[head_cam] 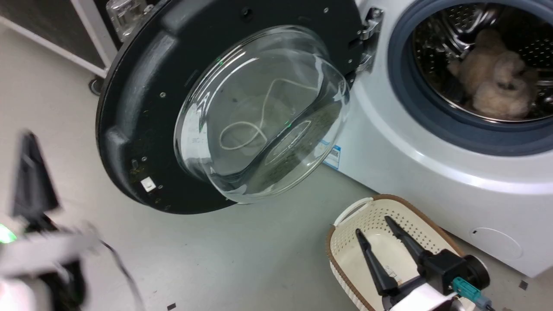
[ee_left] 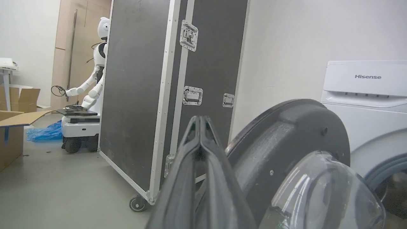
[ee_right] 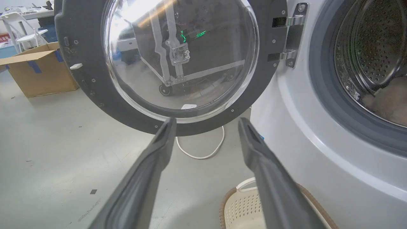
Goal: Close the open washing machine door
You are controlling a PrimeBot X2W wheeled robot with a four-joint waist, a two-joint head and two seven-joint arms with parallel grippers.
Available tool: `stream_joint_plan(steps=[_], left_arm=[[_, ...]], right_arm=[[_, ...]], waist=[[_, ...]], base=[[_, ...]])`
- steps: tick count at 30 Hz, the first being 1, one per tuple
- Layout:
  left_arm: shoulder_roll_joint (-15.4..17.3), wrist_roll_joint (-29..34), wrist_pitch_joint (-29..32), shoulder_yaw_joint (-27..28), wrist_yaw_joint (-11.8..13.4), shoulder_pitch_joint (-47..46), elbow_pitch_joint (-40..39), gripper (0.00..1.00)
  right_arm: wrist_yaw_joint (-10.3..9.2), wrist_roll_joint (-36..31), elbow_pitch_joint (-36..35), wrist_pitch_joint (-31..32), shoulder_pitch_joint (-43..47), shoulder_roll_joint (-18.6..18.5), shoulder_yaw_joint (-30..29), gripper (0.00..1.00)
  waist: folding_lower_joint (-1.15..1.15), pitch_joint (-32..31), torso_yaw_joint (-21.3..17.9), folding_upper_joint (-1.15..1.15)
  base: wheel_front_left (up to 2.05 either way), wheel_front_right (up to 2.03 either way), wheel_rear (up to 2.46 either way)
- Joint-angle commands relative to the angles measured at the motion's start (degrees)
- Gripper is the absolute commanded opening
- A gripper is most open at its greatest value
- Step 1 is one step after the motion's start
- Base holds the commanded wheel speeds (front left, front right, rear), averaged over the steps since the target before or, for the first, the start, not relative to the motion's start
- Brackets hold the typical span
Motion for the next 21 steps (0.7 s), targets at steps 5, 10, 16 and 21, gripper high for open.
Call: stream_joint_plan(steps=[5, 10, 16, 21], left_arm=[[6.13, -10.01, 6.04, 5.3, -1.82, -11.79, 10.43, 0.0], [9.51, -21.52, 16.68, 10.95, -1.07, -19.12, 21.52, 0.0], [11.22, -32.32, 28.83, 14.49, 0.28, -24.43, 32.13, 0.0], [10.84, -39.52, 36.18, 17.12, 2.7, -28.04, 37.61, 0.0]], right_arm=[[0.05, -1.01, -1.16, -0.57, 1.38, -0.17, -0.87, 1.0], [0.05, -1.14, -1.69, -0.57, 0.88, -0.46, -0.93, 1.0], [0.05, -0.96, -1.74, -0.57, 0.51, -1.21, -0.9, 1.0], [0.05, -0.78, -1.67, -0.57, 0.31, -1.47, -0.99, 1.0]], waist=[[0.0, 1.18, -1.52, 0.0], [0.0, 2.63, -4.41, 0.0], [0.0, 3.82, -6.42, 0.0], [0.0, 3.92, -7.41, 0.0]], base=[[0.0, 0.0, 0.0], [0.0, 0.0, 0.0], [0.0, 0.0, 0.0], [0.0, 0.0, 0.0]])
